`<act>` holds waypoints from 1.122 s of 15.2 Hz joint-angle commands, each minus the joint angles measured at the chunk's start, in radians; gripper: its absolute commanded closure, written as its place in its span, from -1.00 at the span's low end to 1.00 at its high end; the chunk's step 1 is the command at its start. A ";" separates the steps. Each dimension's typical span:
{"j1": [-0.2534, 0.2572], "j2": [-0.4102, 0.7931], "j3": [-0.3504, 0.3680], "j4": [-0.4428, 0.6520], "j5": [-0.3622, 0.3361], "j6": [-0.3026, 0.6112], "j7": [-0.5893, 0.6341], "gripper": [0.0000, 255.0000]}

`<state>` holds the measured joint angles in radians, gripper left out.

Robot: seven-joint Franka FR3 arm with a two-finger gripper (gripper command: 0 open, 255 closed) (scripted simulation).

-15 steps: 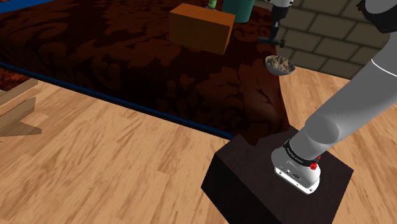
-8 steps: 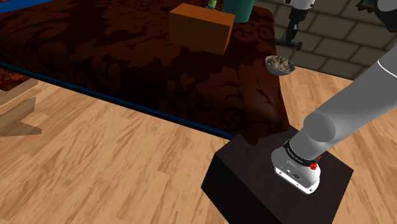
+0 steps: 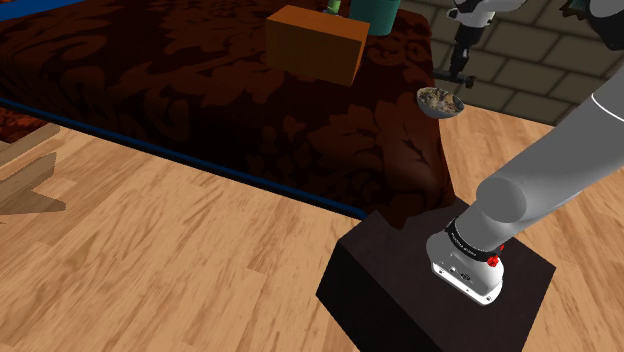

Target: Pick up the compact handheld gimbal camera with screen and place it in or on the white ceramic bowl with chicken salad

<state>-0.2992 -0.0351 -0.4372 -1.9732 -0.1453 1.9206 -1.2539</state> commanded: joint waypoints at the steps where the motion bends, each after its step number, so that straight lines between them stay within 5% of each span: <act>1: -0.001 0.005 -0.001 -0.022 0.001 0.027 0.001 1.00; 9: -0.005 0.038 -0.005 -0.095 0.009 0.131 0.002 1.00; 16: -0.005 0.038 -0.005 -0.095 0.009 0.131 0.002 1.00; 17: -0.005 0.038 -0.005 -0.095 0.009 0.131 0.002 -1.00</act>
<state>-0.3038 0.0025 -0.4427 -2.0683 -0.1360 2.0511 -1.2515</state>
